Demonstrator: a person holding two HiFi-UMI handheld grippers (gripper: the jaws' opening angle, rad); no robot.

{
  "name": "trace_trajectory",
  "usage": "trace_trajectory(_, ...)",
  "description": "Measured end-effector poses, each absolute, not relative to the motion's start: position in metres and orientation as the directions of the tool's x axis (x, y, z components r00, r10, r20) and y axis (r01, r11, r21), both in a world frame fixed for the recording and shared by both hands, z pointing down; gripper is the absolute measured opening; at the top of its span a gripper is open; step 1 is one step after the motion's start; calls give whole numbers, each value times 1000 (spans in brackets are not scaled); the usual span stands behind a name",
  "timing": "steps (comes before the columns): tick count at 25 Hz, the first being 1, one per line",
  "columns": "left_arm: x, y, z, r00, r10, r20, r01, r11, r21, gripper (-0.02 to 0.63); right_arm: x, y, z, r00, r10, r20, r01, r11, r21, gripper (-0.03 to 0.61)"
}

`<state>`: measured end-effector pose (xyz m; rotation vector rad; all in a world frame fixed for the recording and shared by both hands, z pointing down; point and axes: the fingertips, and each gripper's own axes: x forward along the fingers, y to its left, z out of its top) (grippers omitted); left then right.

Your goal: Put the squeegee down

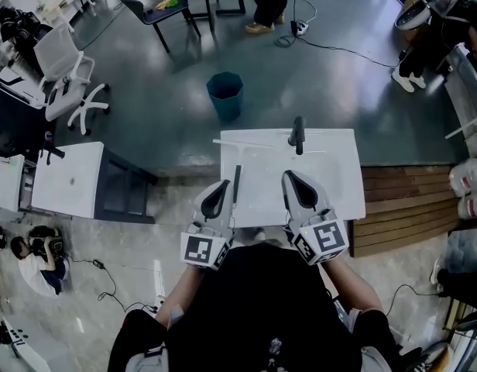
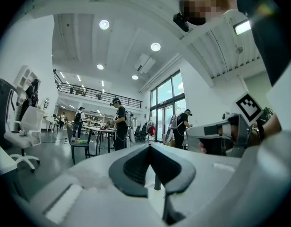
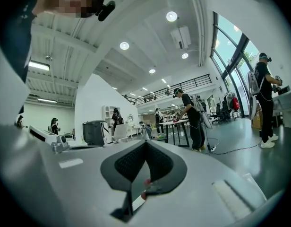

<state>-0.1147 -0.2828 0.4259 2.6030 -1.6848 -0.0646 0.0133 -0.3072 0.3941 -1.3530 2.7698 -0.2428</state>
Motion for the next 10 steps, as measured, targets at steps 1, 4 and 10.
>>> trace_trajectory(1,-114,-283,426,409,-912,-14,-911,-410,56,2,13,-307,395,-618,-786,28,-779,606,-162,2)
trace_trajectory(4,-111,-282,428,412,-911,-16,-909,-412,56,2,11,-307,399,-623,-782,37,-775,610,-166,2)
trace_trajectory(10,-106,-286,432,432,-902,-4,-902,-431,32,2,10,-311,400,-626,-779,39,-772,613,-167,2)
